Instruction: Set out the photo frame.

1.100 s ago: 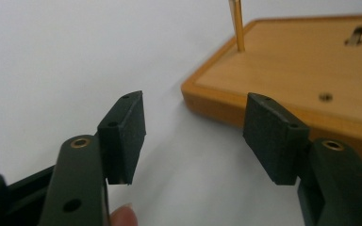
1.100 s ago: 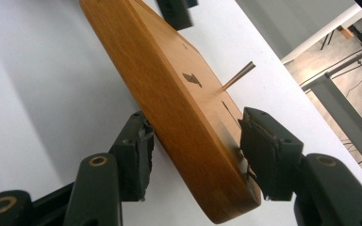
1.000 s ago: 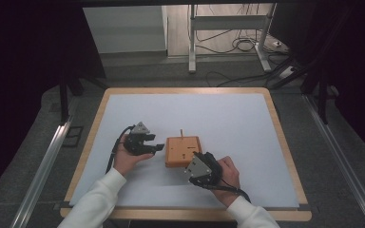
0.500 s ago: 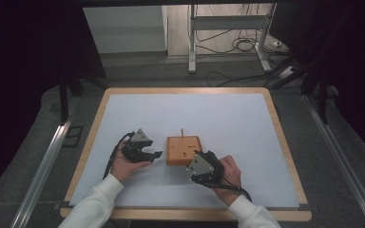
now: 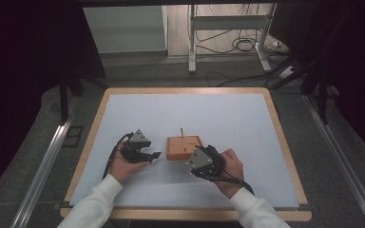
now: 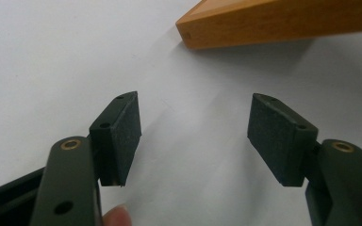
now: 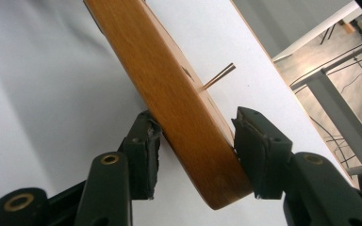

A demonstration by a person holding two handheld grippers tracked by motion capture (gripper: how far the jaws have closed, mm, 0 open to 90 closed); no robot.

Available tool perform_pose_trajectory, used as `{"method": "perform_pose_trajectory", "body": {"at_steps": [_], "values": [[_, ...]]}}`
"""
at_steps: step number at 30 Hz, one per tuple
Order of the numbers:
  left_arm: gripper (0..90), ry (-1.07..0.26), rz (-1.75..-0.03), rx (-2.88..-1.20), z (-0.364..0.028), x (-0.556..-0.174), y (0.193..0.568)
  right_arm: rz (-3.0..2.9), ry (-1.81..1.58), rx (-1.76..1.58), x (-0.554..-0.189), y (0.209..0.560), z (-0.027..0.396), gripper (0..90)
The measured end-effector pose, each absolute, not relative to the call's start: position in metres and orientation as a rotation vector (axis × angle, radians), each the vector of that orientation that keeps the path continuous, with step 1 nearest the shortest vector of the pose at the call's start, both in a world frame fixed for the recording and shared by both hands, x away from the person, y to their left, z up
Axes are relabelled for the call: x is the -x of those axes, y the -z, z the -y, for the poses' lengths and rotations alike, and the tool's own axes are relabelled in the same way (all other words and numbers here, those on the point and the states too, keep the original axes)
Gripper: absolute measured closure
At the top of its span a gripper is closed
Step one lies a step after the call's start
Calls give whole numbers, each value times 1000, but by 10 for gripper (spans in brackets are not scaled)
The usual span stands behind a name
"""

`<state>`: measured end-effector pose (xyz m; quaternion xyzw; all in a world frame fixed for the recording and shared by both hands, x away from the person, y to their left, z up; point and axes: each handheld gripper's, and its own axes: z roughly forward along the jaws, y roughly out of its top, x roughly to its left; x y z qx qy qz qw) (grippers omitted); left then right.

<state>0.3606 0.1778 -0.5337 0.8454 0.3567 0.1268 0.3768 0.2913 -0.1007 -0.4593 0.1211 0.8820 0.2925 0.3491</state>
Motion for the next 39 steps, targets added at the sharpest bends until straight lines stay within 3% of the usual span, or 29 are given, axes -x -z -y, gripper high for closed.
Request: {"method": "perform_pose_trajectory", "body": {"at_steps": [28, 39], "values": [[345, -290, -946, -2149, -184, -366, 542, -2445, -651, -242, -343, 408, 86, 697], [343, -296, -944, -2138, -185, -366, 540, -2515, -662, -133, -326, 398, 83, 697]]}}
